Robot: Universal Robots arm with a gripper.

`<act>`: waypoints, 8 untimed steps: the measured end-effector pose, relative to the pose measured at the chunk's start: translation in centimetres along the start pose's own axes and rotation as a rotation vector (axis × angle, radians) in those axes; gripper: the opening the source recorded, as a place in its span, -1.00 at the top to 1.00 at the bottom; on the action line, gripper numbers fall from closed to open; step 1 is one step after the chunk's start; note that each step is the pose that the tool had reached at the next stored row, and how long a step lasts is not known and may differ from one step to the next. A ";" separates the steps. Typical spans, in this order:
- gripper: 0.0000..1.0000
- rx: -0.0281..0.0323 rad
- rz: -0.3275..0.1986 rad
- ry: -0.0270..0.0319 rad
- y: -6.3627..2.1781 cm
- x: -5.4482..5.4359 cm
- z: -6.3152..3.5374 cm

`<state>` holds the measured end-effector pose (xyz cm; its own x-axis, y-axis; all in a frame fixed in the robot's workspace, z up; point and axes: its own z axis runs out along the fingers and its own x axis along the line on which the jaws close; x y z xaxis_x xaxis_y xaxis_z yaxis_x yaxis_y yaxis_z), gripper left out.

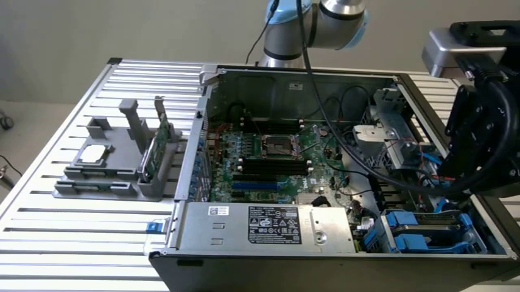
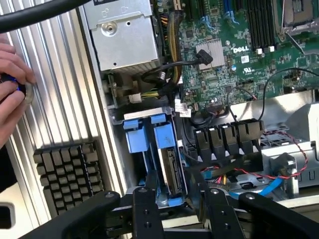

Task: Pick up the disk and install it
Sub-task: 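Insert the first disk wire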

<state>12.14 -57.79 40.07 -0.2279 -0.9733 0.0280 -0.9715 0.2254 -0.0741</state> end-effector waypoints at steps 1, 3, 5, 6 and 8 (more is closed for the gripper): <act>0.18 -0.0005 0.018 0.0013 0.00 0.0 0.01; 0.18 -0.0015 0.054 0.0040 0.01 0.0 0.03; 0.18 -0.0026 0.091 0.0066 0.01 0.0 0.06; 0.18 -0.0031 0.109 0.0079 0.01 0.0 0.07; 0.18 -0.0041 0.144 0.0107 0.01 0.0 0.09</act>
<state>12.13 -57.79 39.98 -0.3661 -0.9301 0.0280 -0.9287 0.3633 -0.0740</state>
